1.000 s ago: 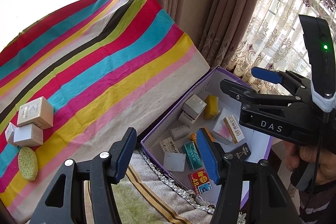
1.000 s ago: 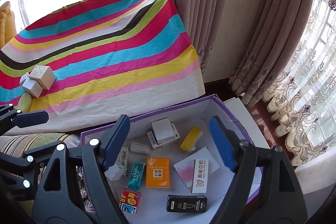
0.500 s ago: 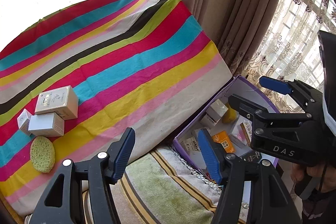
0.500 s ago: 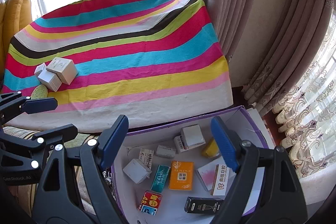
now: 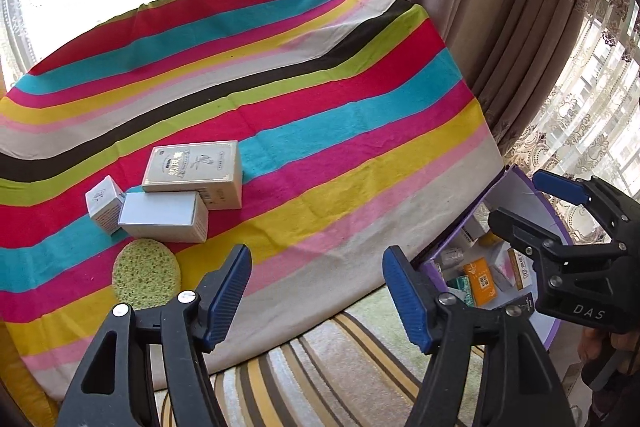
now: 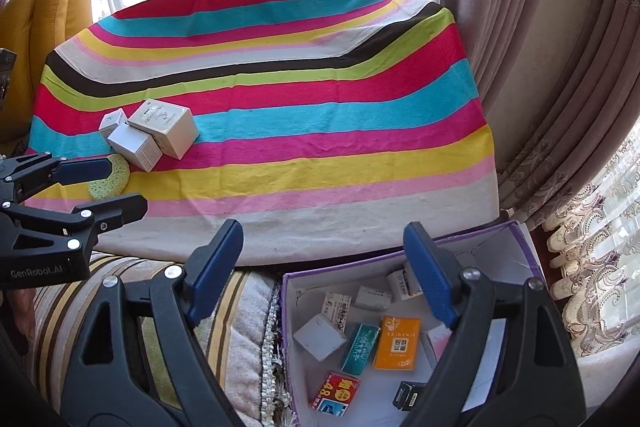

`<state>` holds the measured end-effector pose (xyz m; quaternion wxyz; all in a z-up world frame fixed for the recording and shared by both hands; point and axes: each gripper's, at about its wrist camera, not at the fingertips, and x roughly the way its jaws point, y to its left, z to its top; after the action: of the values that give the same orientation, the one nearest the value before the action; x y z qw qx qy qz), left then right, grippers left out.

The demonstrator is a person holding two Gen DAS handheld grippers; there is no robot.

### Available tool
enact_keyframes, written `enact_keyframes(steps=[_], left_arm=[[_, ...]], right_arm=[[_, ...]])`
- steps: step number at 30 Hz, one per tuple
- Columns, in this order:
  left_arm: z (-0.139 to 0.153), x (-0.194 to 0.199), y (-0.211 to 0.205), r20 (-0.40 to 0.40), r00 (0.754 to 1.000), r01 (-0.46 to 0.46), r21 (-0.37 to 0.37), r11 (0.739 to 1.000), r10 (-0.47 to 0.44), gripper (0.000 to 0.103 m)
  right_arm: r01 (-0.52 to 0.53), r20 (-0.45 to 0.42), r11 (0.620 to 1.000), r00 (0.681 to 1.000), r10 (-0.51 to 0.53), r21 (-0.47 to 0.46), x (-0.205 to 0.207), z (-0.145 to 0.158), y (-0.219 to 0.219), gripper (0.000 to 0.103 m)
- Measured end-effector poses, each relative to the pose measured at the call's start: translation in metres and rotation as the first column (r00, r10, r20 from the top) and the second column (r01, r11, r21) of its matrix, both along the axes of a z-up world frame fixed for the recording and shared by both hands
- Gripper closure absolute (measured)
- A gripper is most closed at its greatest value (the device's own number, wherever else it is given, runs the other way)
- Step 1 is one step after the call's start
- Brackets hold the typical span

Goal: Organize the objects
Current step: 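Move both open tools back to the remaining items on the striped cloth, then grasp the round green sponge with the left tool while the right tool grasps a white box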

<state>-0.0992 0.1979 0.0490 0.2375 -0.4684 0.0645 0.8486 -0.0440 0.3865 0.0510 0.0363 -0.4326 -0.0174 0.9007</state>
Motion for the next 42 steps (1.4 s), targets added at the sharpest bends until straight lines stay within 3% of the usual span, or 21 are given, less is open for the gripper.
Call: enact_keyframes(steps=[16,25,36,42], left_arm=[[-0.033,-0.046,-0.091,0.082,0.977,-0.196,-0.025,0.980,0.197,0.022],[-0.061,-0.062,-0.121,0.132,0.958,-0.249,-0.052,0.967,0.254,0.020],[-0.092,-0.076,-0.123,0.198,0.951,-0.221,-0.094,0.971,0.236,0.017],[-0.100,-0.083,-0.120,0.195,0.954,-0.207,-0.122,0.971,0.228,0.016]], right_arm=[[-0.143,0.051,0.988,0.988,0.146,-0.051,-0.038,-0.007,-0.072,0.018],[-0.205,0.084,0.975,0.974,0.212,-0.081,-0.059,-0.018,-0.109,0.018],[-0.224,0.134,0.965,0.961,0.242,-0.133,-0.084,-0.038,-0.136,0.017],[-0.214,0.143,0.966,0.961,0.235,-0.147,-0.094,-0.042,-0.143,0.015]])
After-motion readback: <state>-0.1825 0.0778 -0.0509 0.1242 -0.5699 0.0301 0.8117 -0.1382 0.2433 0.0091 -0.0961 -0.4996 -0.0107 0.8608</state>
